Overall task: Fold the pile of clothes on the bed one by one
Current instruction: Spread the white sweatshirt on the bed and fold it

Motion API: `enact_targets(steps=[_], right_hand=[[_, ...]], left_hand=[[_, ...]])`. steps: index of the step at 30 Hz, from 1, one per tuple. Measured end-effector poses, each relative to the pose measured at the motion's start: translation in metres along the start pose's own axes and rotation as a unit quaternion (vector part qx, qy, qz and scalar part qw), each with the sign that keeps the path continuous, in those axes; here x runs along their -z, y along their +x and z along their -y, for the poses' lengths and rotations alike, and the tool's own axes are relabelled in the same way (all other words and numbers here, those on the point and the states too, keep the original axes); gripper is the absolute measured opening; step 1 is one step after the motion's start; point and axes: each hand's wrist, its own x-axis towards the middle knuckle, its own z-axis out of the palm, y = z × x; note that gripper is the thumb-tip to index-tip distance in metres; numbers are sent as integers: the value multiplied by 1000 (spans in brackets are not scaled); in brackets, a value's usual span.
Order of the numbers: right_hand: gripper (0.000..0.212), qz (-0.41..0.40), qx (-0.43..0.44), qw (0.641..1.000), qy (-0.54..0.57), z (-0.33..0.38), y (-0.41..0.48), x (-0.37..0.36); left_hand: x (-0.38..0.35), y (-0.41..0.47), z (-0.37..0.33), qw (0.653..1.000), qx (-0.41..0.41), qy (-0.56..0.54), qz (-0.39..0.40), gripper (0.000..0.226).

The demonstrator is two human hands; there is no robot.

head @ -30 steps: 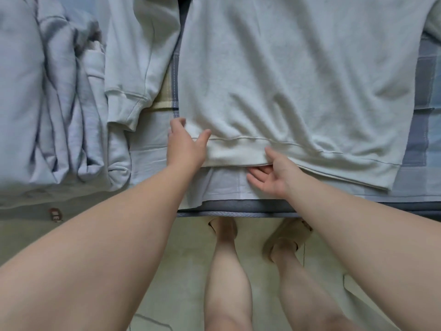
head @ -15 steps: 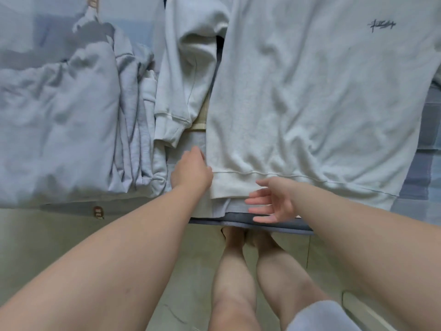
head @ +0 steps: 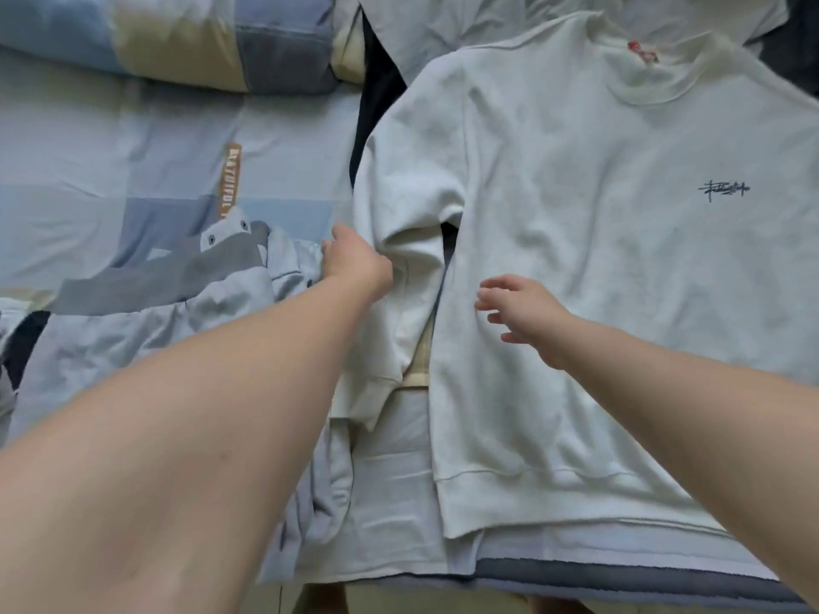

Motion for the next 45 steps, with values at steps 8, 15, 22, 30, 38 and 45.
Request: enact_targets(steps=[8, 15, 22, 30, 38, 45], right_hand=[[62, -36, 13, 999, -30, 19, 56, -49], [35, -252, 47, 961, -99, 76, 35, -58], [60, -192, 156, 949, -197, 164, 53, -119], [74, -105, 130, 934, -317, 180, 66, -189], [74, -77, 143, 939, -304, 184, 83, -223], [73, -27, 163, 934, -318, 190, 98, -245]], left_hand=[[7, 45, -2, 985, 12, -6, 170, 47], [119, 69, -29, 978, -98, -104, 149, 42], [263, 127, -5, 937, -216, 254, 103, 48], [295, 194, 104, 922, -169, 347, 36, 27], [275, 225, 173, 998, 21, -67, 1, 85], [249, 234, 189, 934, 132, -331, -15, 69]])
